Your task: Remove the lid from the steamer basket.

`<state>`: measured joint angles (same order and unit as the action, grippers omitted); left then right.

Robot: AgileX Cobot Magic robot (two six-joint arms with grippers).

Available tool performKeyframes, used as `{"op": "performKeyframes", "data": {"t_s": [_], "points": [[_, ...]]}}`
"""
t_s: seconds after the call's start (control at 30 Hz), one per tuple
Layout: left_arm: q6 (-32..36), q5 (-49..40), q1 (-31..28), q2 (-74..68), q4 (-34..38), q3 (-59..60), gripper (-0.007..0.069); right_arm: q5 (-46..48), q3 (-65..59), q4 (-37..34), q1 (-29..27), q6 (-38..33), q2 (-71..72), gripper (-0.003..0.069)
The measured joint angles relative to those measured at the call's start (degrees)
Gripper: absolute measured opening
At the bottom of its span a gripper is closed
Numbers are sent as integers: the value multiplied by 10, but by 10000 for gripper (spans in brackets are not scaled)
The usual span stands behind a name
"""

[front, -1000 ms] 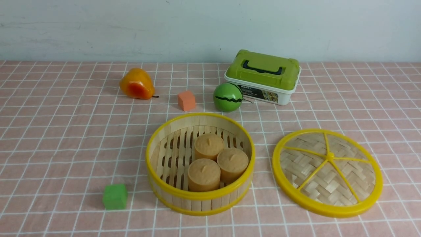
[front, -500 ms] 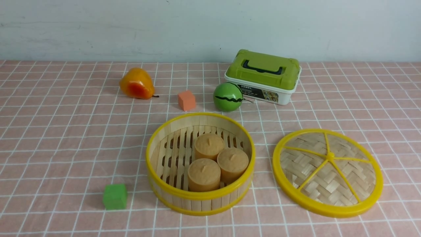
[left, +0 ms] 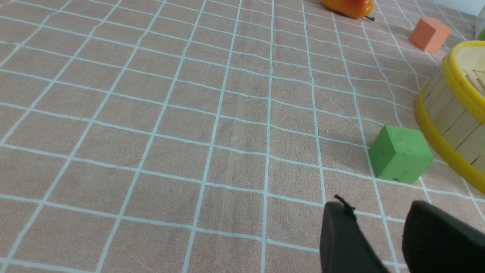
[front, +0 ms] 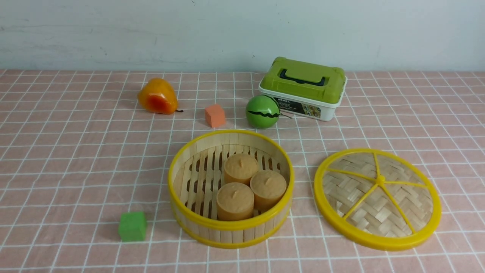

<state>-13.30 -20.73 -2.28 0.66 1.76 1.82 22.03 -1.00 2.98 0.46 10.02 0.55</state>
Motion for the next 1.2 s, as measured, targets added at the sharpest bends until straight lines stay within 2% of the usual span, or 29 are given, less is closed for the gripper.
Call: {"op": "performKeyframes", "data": {"t_s": [1.2], "points": [[0,0,0,0,0,0,239,1,0,0,0,1,0,73]]}}
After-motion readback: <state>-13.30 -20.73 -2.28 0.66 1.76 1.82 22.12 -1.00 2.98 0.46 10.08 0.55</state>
